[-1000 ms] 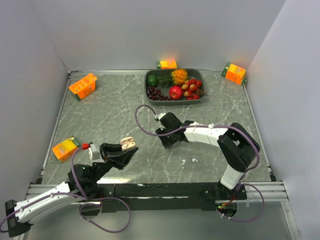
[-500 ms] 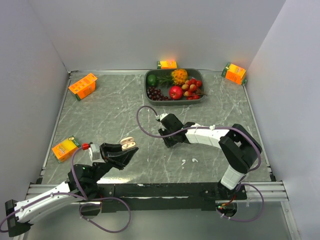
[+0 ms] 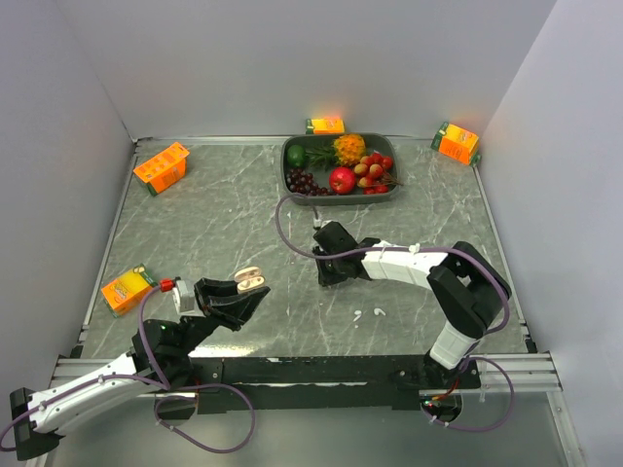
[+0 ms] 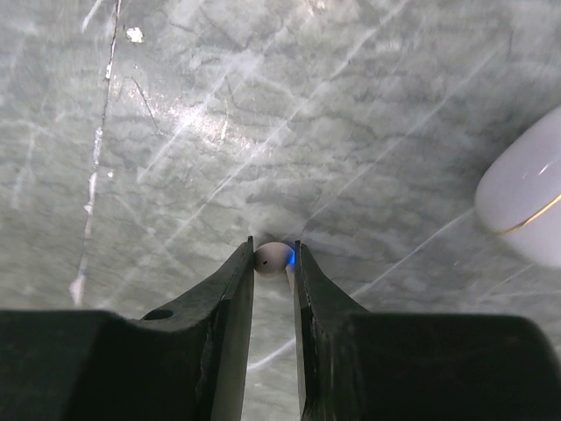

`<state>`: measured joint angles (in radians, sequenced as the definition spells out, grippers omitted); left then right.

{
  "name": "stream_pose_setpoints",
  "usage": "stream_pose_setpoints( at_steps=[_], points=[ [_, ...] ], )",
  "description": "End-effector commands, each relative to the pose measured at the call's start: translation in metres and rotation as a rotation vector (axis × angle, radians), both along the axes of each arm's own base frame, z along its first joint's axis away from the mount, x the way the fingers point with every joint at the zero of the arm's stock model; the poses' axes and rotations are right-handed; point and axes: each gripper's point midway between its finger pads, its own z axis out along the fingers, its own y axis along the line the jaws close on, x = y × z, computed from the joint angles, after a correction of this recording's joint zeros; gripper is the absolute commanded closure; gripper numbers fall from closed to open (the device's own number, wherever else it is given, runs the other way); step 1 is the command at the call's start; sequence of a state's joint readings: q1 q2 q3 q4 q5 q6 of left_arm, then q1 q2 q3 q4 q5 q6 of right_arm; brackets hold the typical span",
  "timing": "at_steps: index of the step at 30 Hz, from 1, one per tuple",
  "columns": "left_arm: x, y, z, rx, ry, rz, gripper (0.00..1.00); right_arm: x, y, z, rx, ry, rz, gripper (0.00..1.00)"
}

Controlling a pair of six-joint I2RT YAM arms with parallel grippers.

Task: Insert the wireless bluetooth earbuds into the charging case
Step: Pick up the earbud from the center of the board.

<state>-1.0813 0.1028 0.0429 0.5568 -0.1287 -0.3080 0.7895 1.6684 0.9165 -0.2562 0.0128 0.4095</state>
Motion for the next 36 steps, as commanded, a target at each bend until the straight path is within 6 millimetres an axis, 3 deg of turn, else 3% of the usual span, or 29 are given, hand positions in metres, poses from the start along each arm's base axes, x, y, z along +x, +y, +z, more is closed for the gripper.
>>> stream_pose_setpoints(
  at_steps=[1, 9, 14, 23, 29, 36],
  points=[
    [0.000, -0.002, -0.010, 0.007, -0.005, 0.001, 0.99, -0.016, 0.012, 0.019, 0.105, 0.103, -0.138, 1.00],
    [0.003, -0.001, -0.012, 0.008, 0.003, 0.014, 0.99, -0.007, 0.023, 0.052, 0.275, 0.094, -0.344, 1.00],
    [0.003, -0.002, -0.013, 0.009, 0.007, 0.012, 0.99, -0.004, 0.006, 0.036, 0.177, 0.126, -0.502, 1.00],
    [0.004, -0.001, -0.014, 0.010, 0.013, 0.019, 0.99, -0.006, -0.012, 0.012, 0.039, 0.161, -0.598, 1.00],
    [0.004, -0.001, -0.014, 0.014, 0.012, 0.018, 0.99, -0.004, -0.007, 0.008, -0.021, 0.196, -0.585, 0.99],
    [0.003, -0.001, -0.014, 0.012, 0.011, 0.019, 0.99, -0.004, -0.007, 0.013, -0.046, 0.185, -0.513, 0.65]
  ],
)
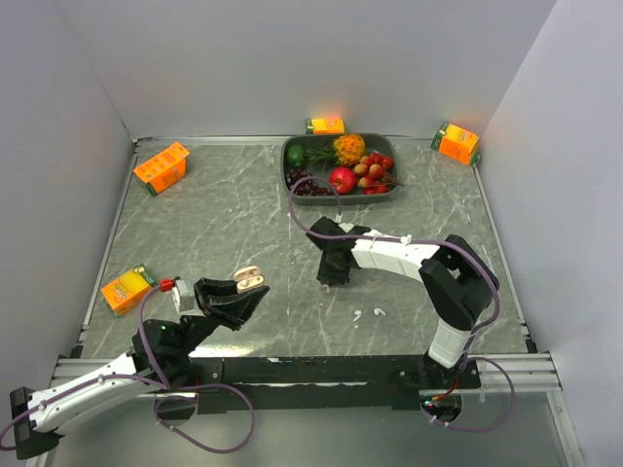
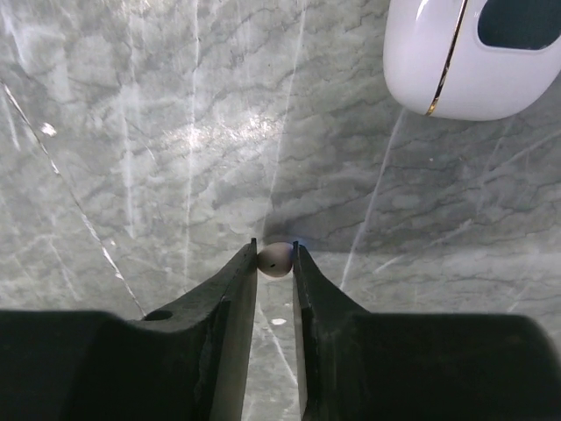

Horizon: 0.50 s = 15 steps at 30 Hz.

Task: Insert the wireless bluetooth earbuds into the charging case
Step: Pick up the earbud from the center of the board.

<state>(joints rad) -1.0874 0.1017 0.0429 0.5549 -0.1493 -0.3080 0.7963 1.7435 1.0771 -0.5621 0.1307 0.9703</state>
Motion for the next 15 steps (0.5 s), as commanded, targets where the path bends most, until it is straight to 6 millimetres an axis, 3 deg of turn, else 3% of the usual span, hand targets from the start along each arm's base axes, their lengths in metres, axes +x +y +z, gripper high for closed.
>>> stream_pose_setpoints(
  at_steps=[1, 8, 11, 15],
  points=[
    [0.001, -0.003, -0.014, 0.019, 0.003, 0.004, 0.99, 0.002, 0.000, 0.011, -0.020, -0.017, 0.043, 0.61],
    [-0.001, -0.005, -0.013, 0.025, -0.005, -0.008, 0.99, 0.005, -0.002, 0.023, -0.038, -0.052, 0.111, 0.43],
    [-0.001, -0.005, -0.012, 0.022, -0.006, -0.008, 0.99, 0.008, 0.004, 0.037, -0.034, -0.128, 0.210, 0.33],
    [0.000, -0.004, -0.013, 0.021, -0.004, -0.006, 0.99, 0.013, 0.014, 0.046, -0.051, -0.201, 0.415, 0.32]
  ],
)
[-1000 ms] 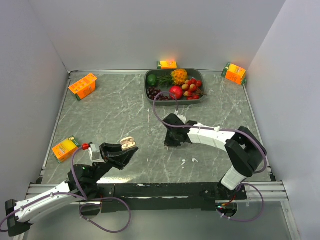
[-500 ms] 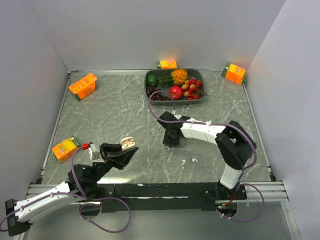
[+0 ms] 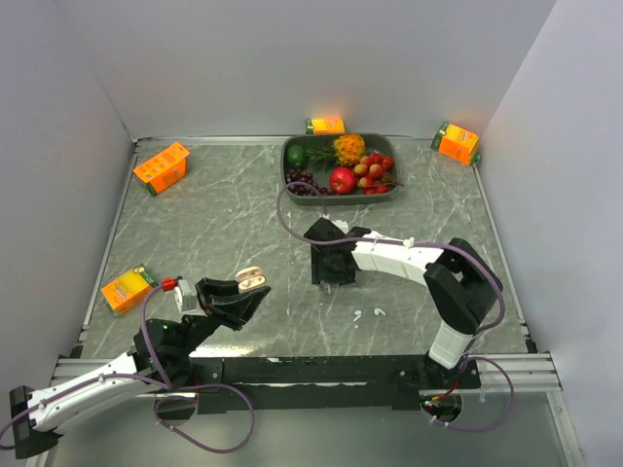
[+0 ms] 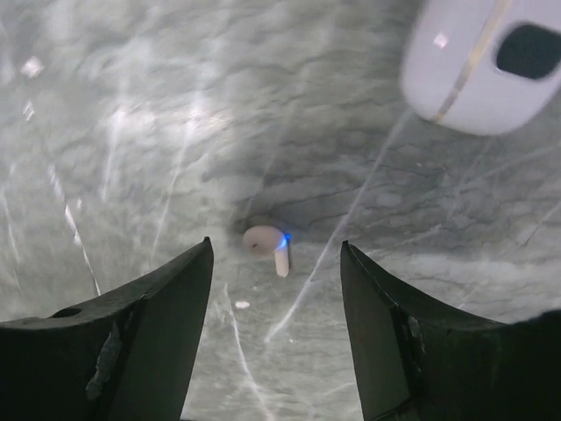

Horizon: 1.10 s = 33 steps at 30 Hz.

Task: Insert the wireless bluetooth earbuds into the charging case
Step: Pick up the earbud from the center of the board.

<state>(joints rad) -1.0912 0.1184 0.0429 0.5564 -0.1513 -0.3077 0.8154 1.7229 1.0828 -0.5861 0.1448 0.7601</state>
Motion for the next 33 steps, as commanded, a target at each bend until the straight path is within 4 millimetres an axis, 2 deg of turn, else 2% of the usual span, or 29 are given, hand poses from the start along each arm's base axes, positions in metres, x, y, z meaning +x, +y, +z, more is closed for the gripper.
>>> stream_pose_setpoints(
  at_steps=[1, 4, 11, 16, 27, 33],
  points=[
    [-0.002, -0.002, -0.010, 0.009, -0.012, -0.007, 0.99, 0.017, 0.023, 0.040, 0.025, -0.163, 0.295, 0.32],
    [-0.001, -0.002, -0.010, 0.010, -0.011, -0.006, 0.99, 0.013, 0.018, 0.030, -0.032, -0.151, 0.389, 0.36],
    [-0.002, -0.002, -0.011, 0.008, -0.008, -0.006, 0.99, 0.008, 0.004, 0.010, -0.085, -0.123, 0.419, 0.45],
    [-0.001, -0.003, -0.012, 0.014, -0.006, -0.008, 0.99, 0.009, 0.006, 0.003, -0.095, -0.105, 0.408, 0.49],
    [-0.001, -0.002, -0.013, 0.012, -0.001, -0.006, 0.99, 0.005, 0.016, -0.010, -0.073, -0.066, 0.389, 0.49],
    [-0.002, -0.002, -0.011, 0.007, -0.003, -0.008, 0.99, 0.004, 0.015, -0.014, -0.069, -0.063, 0.377, 0.57]
  ],
)
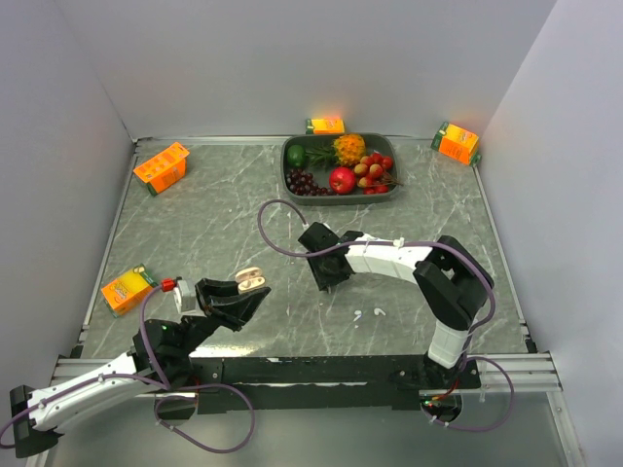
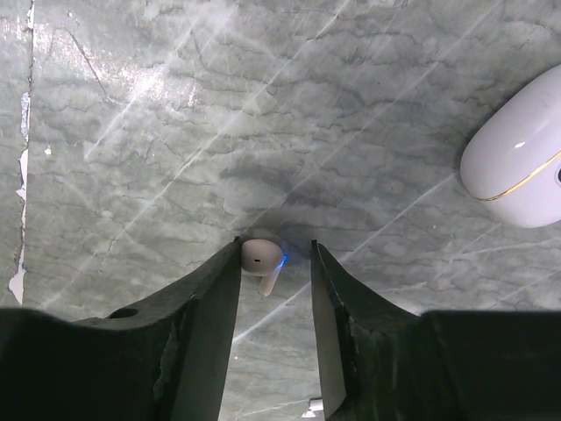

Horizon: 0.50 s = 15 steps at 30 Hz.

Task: Insert the wireless bluetooth earbuds into the charging case
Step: Pick up the earbud from the center of the board.

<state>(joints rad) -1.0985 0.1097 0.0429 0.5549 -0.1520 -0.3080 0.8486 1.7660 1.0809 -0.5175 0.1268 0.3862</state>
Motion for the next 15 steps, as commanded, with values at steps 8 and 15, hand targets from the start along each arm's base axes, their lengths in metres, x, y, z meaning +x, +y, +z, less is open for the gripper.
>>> stream_pose_setpoints(
  at_steps=[8, 15],
  points=[
    [0.000, -0.002, -0.014, 0.016, 0.003, -0.002, 0.99, 0.006, 0.012, 0.001, 0.022, -0.011, -0.009, 0.70],
    [-0.001, -0.002, -0.013, 0.016, 0.001, -0.002, 0.99, 0.011, 0.012, 0.033, 0.064, -0.088, -0.059, 0.87]
  ],
)
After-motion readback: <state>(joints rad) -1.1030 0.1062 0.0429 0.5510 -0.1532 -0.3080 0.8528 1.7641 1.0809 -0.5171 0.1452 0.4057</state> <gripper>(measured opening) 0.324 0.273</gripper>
